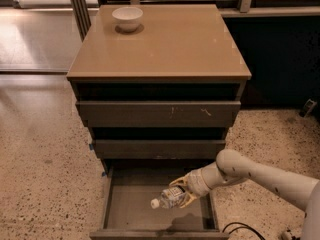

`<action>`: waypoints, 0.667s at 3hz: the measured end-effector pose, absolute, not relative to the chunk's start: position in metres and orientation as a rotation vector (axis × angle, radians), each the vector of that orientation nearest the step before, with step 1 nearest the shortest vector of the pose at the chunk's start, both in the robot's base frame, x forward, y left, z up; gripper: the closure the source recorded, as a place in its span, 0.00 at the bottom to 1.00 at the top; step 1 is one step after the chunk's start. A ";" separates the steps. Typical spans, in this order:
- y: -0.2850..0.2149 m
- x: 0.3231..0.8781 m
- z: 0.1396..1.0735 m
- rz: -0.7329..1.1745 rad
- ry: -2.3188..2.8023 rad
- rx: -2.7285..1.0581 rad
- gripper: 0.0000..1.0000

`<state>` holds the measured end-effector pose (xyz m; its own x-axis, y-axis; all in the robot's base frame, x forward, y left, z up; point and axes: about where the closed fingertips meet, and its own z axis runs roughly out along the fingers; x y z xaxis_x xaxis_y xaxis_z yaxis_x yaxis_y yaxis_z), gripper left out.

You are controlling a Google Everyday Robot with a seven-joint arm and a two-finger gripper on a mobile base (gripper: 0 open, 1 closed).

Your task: Place blue plastic bottle into bottom drawer

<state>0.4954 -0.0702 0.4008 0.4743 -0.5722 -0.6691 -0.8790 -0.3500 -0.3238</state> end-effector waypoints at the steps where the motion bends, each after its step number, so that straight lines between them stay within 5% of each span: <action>1: -0.062 0.497 0.372 0.633 1.188 -1.993 1.00; 2: -0.062 0.497 0.372 0.633 1.188 -1.994 1.00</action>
Offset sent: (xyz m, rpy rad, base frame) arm 0.0020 0.0066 -0.0233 0.0546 0.0114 -0.0132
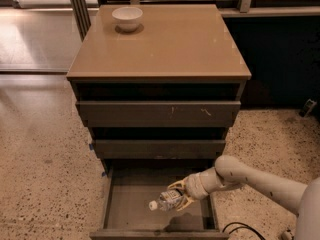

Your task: Place blue plastic bottle into bottom drawer

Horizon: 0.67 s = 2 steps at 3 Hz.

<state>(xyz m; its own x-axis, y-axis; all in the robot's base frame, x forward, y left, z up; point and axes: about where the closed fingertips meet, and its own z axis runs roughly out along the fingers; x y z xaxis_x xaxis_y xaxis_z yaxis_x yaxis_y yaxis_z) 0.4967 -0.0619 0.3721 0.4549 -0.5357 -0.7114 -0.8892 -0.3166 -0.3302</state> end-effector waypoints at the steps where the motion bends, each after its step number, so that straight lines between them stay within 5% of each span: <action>1: -0.050 0.509 0.349 0.604 1.158 -2.042 1.00; 2: -0.036 0.522 0.318 0.583 1.146 -2.057 1.00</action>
Offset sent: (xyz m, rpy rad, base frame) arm 0.0447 0.0392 -0.0932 -0.0538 -0.0692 0.0347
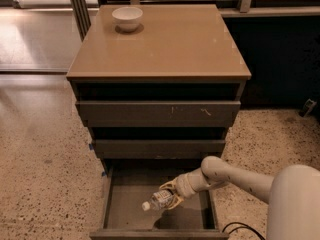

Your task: Place blue plastic bottle into bottom drawer

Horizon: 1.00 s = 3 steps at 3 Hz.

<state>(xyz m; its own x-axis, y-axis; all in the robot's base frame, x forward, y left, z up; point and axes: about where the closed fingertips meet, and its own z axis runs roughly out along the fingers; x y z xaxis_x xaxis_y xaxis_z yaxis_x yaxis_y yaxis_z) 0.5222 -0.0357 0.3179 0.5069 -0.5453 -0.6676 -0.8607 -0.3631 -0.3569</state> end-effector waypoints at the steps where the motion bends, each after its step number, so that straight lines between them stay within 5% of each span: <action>1: -0.021 0.526 0.266 0.541 1.180 -2.051 1.00; 3: -0.013 0.520 0.205 0.589 1.189 -2.054 1.00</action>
Offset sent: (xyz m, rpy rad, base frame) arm 0.0068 0.0098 -0.0680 -0.0336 -0.0277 -0.0708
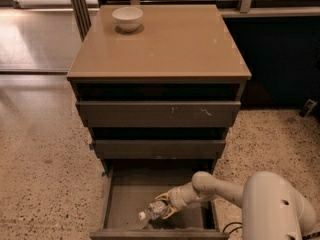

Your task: Place blue plastic bottle into bottom drawer

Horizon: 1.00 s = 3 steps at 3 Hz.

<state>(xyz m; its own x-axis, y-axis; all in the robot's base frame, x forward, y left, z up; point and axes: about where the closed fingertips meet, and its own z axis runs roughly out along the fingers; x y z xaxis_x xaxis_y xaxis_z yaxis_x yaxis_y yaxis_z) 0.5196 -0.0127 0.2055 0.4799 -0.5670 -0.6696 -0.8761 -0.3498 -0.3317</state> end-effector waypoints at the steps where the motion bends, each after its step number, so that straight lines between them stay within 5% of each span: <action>1: -0.009 0.521 0.164 0.577 1.208 -2.052 1.00; 2: -0.004 0.523 0.129 0.575 1.249 -2.029 1.00; 3: -0.004 0.523 0.130 0.575 1.250 -2.029 0.86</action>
Offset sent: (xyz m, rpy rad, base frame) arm 0.0092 0.0120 -0.1220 -0.0183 0.0312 -0.1035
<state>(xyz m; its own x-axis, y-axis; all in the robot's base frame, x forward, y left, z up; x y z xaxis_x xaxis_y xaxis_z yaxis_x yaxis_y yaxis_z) 0.5229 -0.0037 0.1298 0.4421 -0.5979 -0.6686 -0.8967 -0.3110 -0.3149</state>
